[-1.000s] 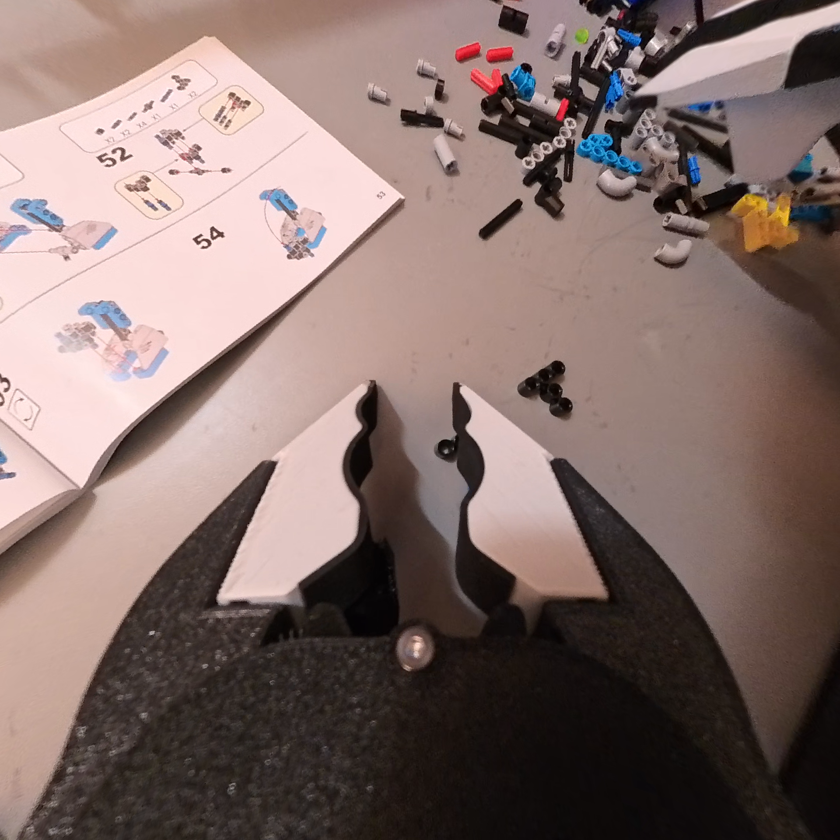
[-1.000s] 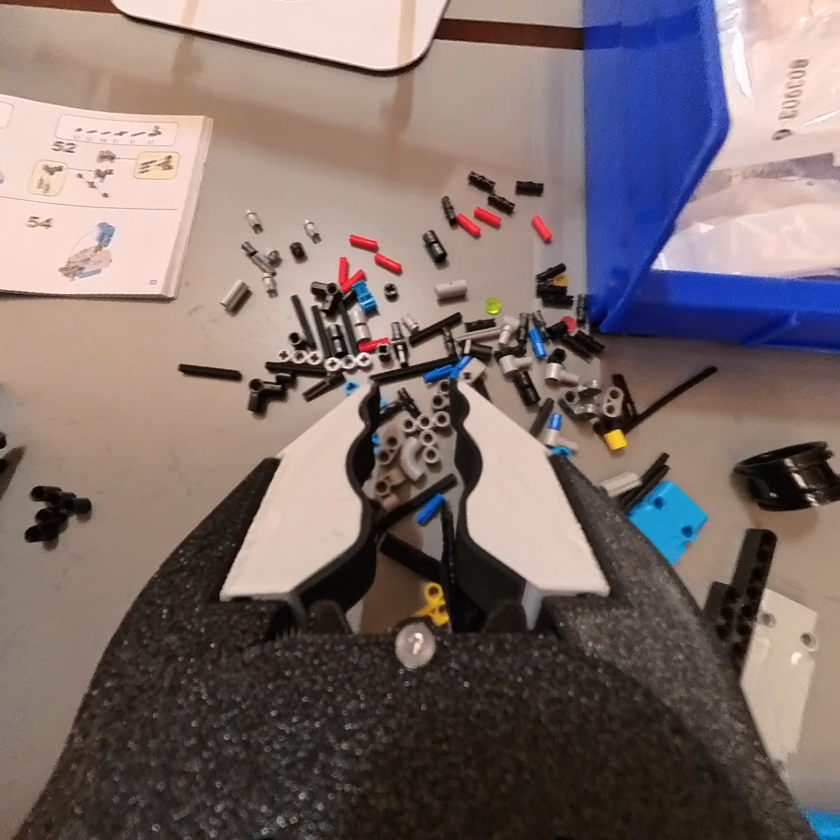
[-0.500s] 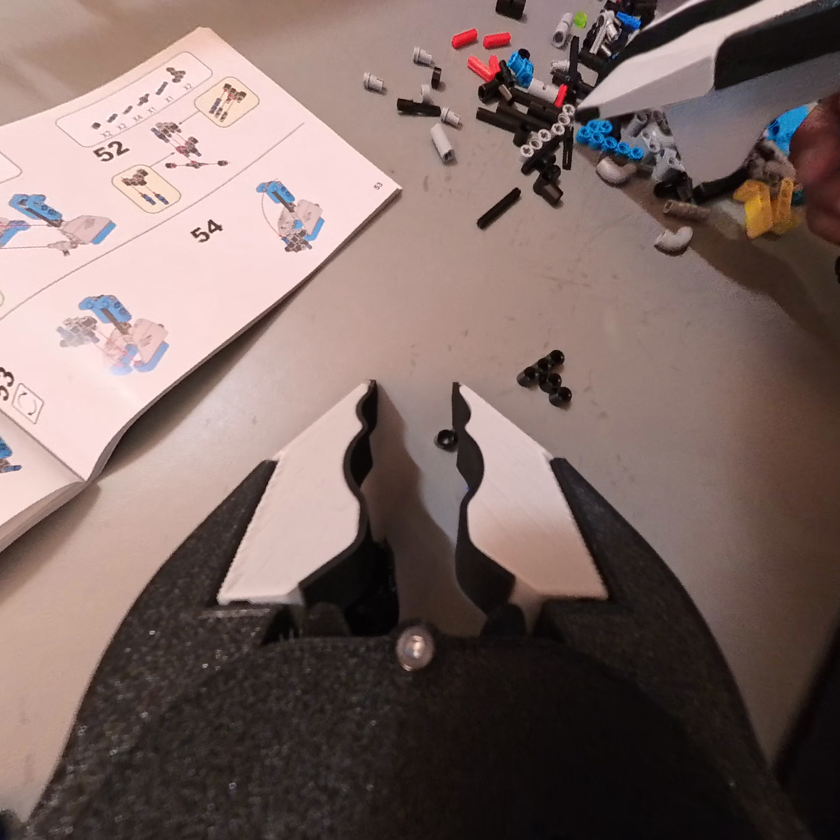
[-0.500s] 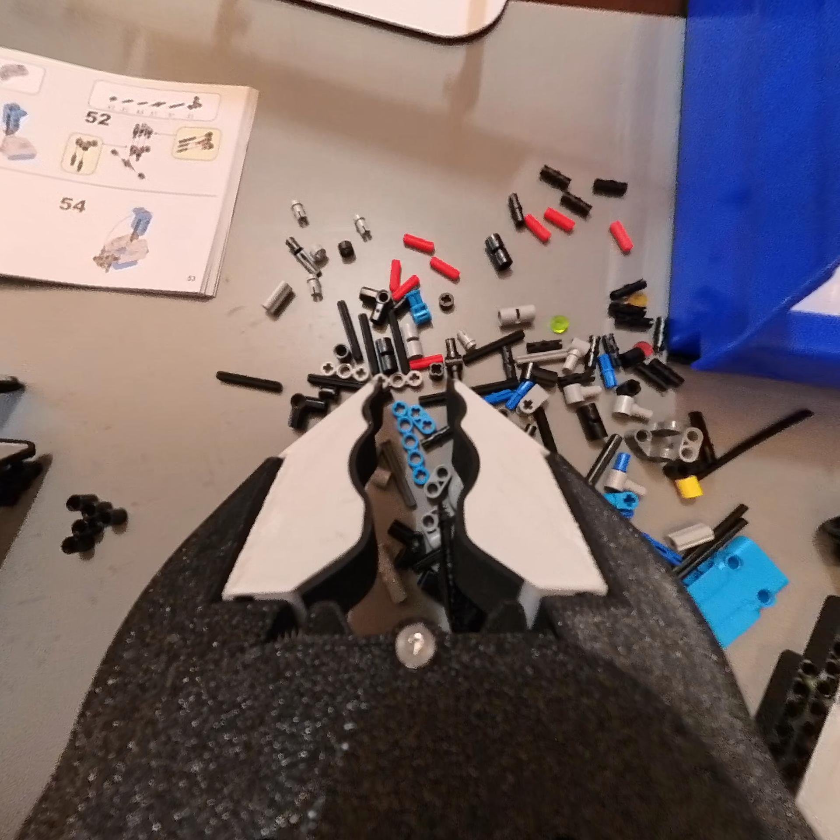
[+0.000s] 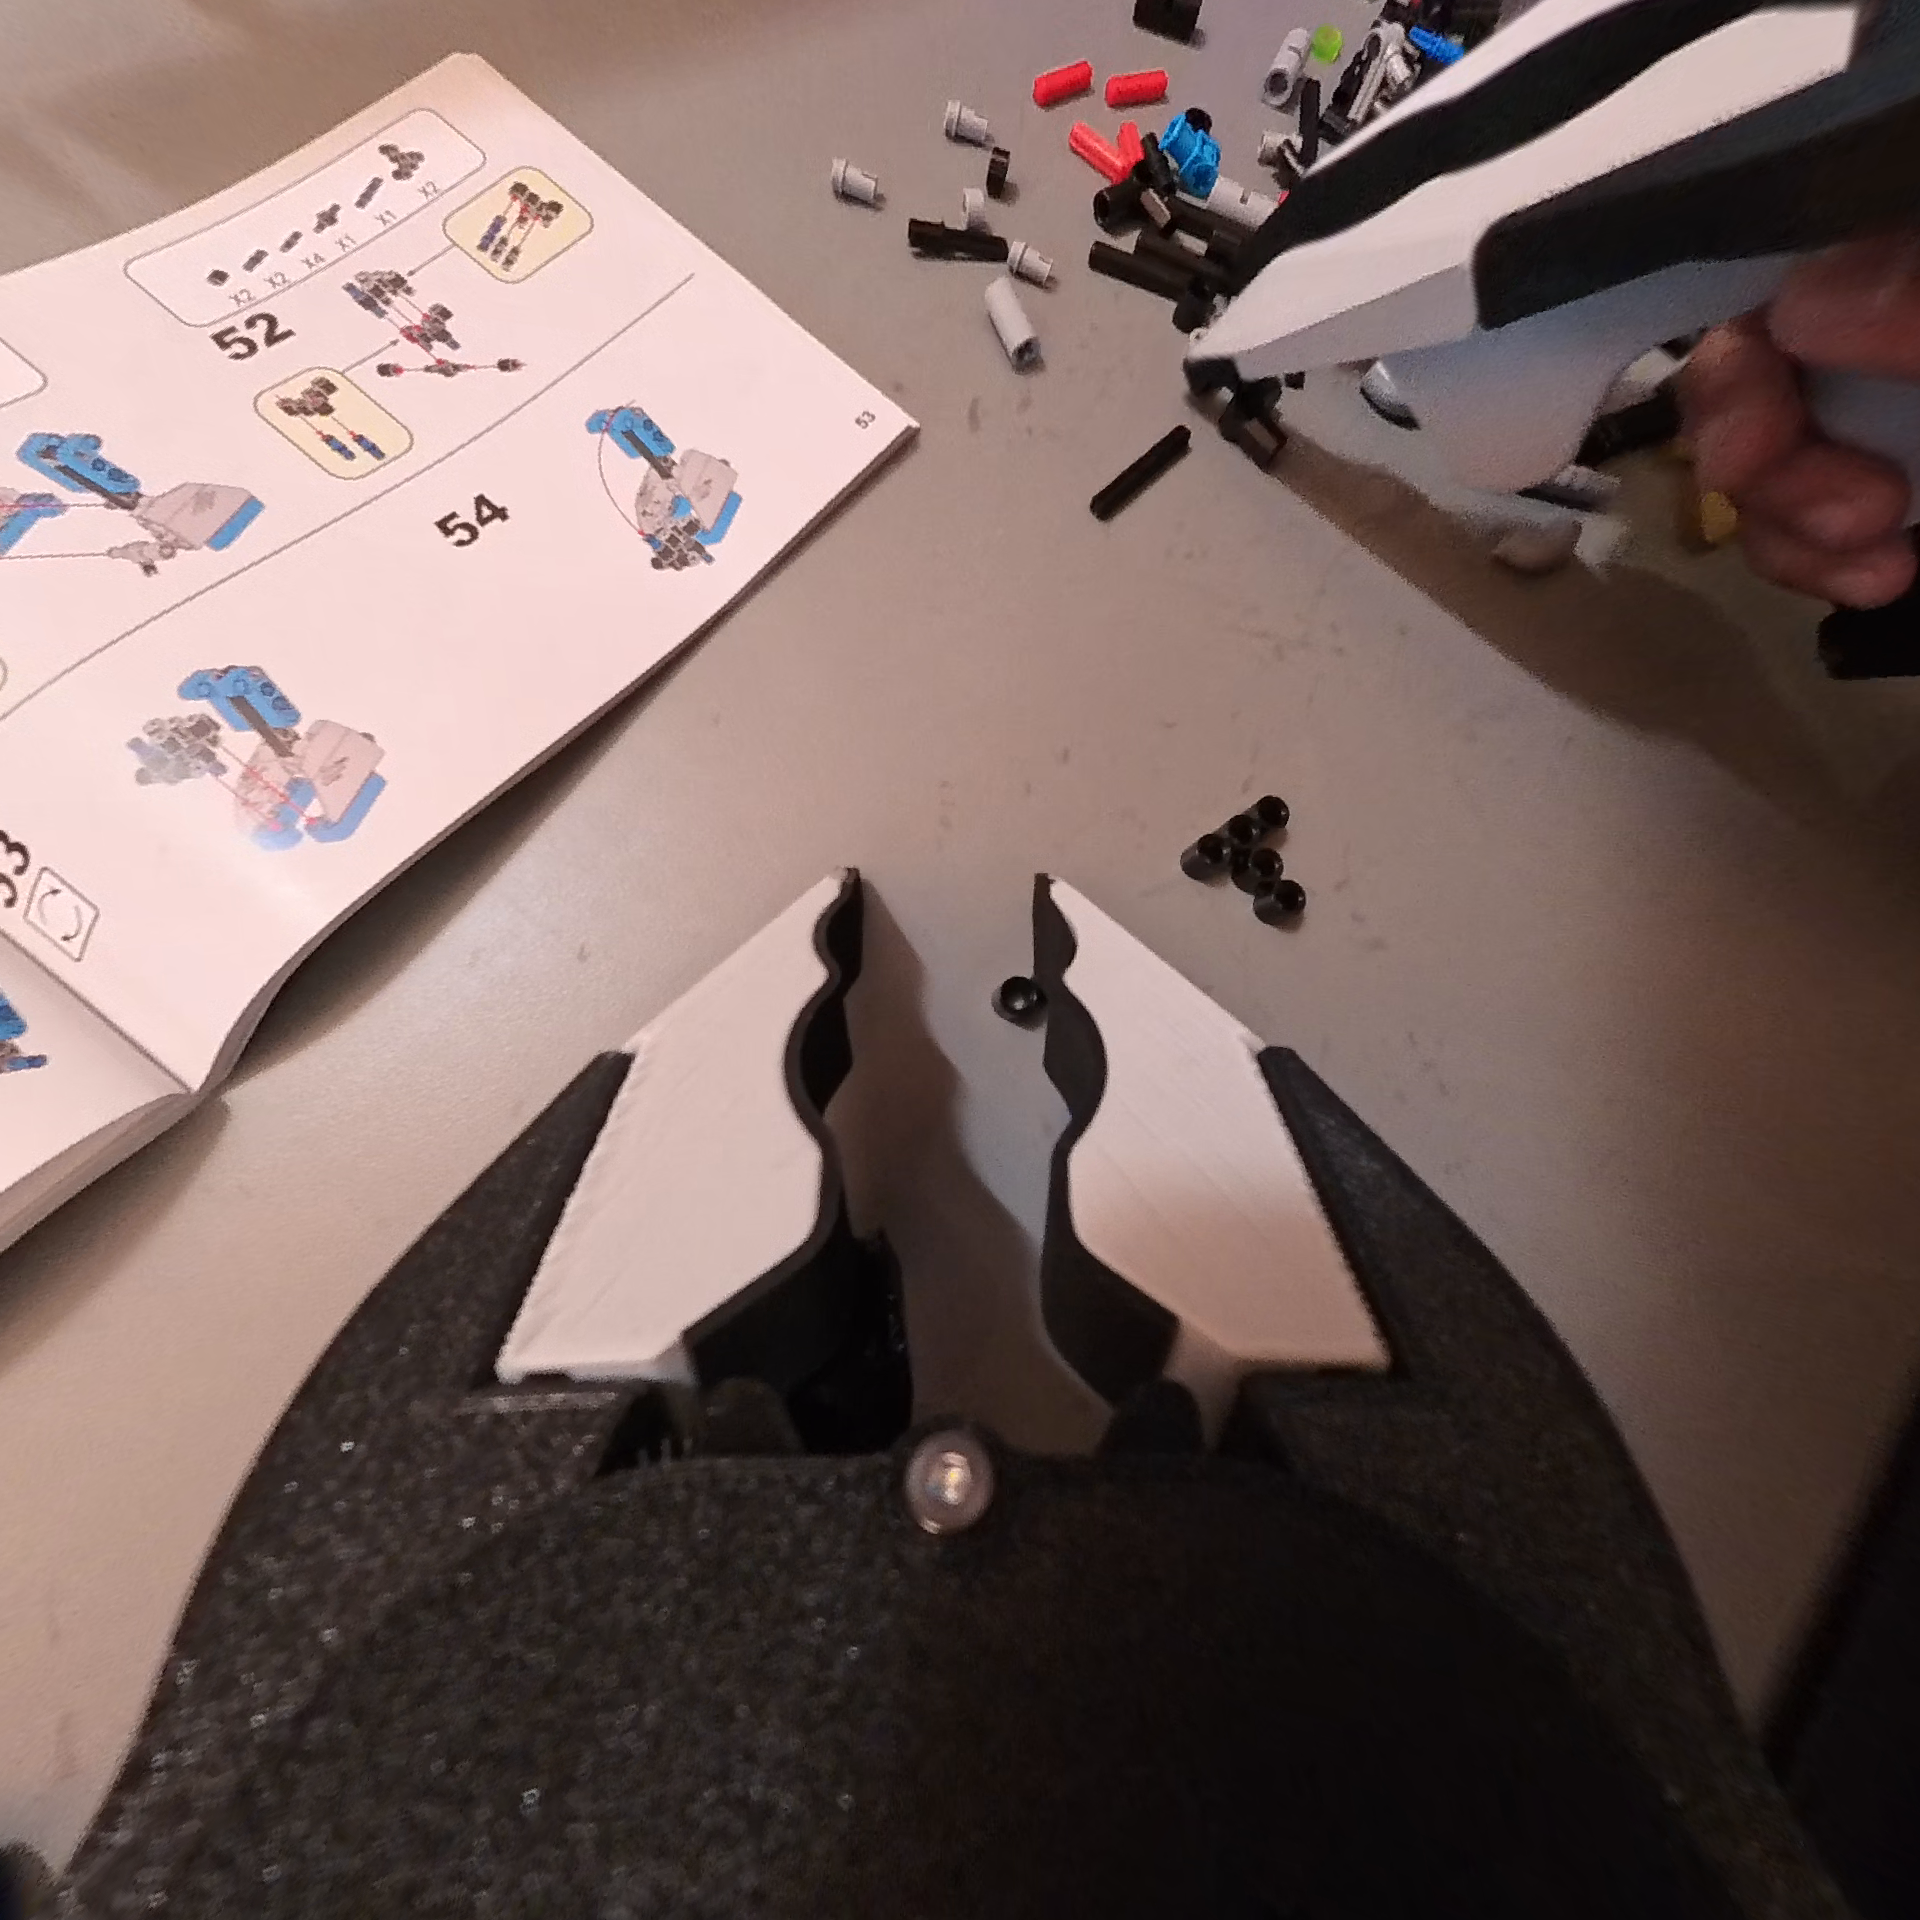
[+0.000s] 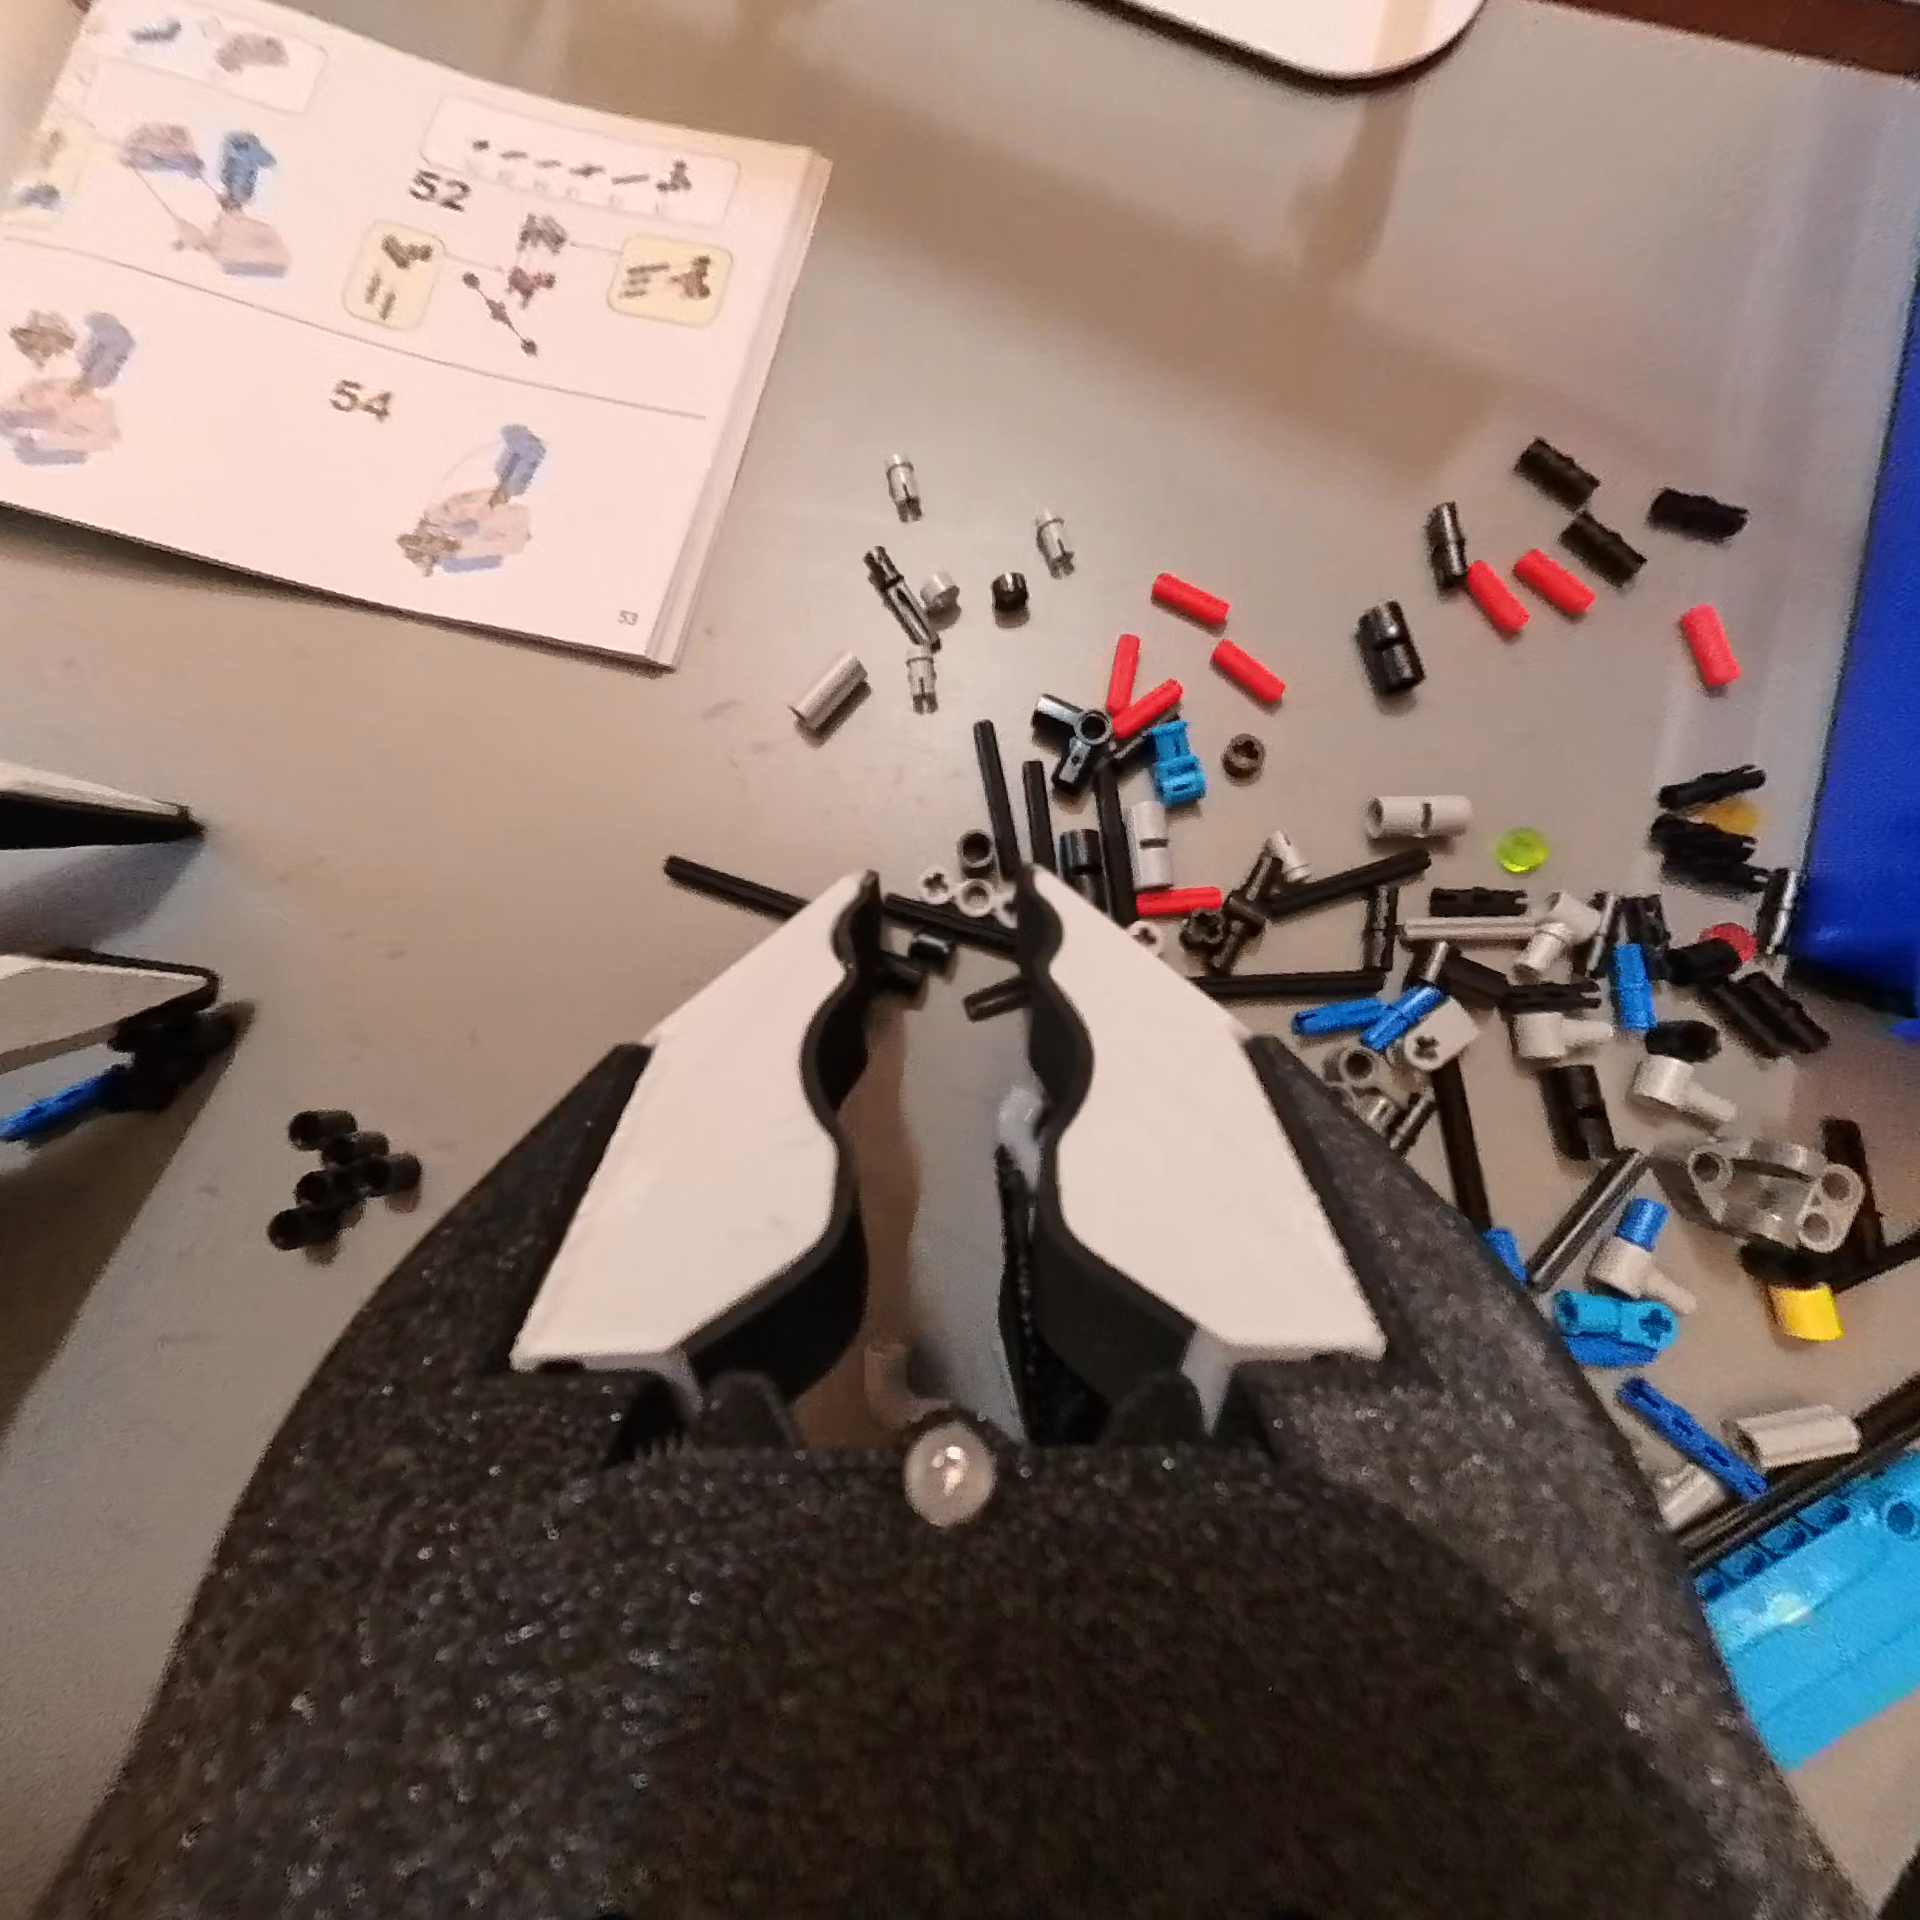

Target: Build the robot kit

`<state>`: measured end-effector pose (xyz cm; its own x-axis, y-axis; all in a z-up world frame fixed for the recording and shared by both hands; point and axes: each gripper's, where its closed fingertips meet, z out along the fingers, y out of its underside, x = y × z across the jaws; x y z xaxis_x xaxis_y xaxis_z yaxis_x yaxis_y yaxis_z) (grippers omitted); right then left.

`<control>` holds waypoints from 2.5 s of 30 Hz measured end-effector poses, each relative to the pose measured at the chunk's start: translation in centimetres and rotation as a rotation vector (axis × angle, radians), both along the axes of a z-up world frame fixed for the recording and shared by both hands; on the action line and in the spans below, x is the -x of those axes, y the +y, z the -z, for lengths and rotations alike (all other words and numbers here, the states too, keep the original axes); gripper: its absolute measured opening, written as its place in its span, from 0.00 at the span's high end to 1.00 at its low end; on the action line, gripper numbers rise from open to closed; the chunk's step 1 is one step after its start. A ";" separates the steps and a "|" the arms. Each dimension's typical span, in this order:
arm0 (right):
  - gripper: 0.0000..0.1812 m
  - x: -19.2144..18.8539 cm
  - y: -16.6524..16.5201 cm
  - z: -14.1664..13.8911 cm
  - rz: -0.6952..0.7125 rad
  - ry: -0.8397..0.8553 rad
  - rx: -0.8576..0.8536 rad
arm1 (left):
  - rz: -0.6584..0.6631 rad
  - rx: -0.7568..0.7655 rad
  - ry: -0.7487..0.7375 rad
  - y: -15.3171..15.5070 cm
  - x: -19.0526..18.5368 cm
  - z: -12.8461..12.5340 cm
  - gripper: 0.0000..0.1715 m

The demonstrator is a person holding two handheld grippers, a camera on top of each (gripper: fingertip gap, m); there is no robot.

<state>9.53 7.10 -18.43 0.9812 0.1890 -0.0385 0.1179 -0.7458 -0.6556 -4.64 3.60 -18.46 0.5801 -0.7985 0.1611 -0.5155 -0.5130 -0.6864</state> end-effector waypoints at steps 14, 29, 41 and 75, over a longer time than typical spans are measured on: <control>0.95 -0.1 0.9 0.4 0.022 0.002 0.006 | -0.006 0.042 -0.053 -0.1 0.2 -0.1 0.81; 0.88 0.9 1.5 -0.1 -0.039 -0.066 -0.043 | -0.004 0.040 -0.044 -0.1 0.4 -0.1 0.81; 0.98 1.4 1.3 0.2 -0.039 0.102 -0.001 | -0.007 0.045 -0.052 -0.1 0.4 -0.1 0.82; 0.96 7.1 -4.9 -1.4 -0.519 -0.051 -0.116 | -0.009 0.049 -0.060 -0.1 0.4 -0.2 0.83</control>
<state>2.44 2.16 -17.00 0.7577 0.6501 0.0563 0.4857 -0.5042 -0.7140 -5.04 3.53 -18.31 0.5753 -0.7837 0.2342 -0.4697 -0.5509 -0.6899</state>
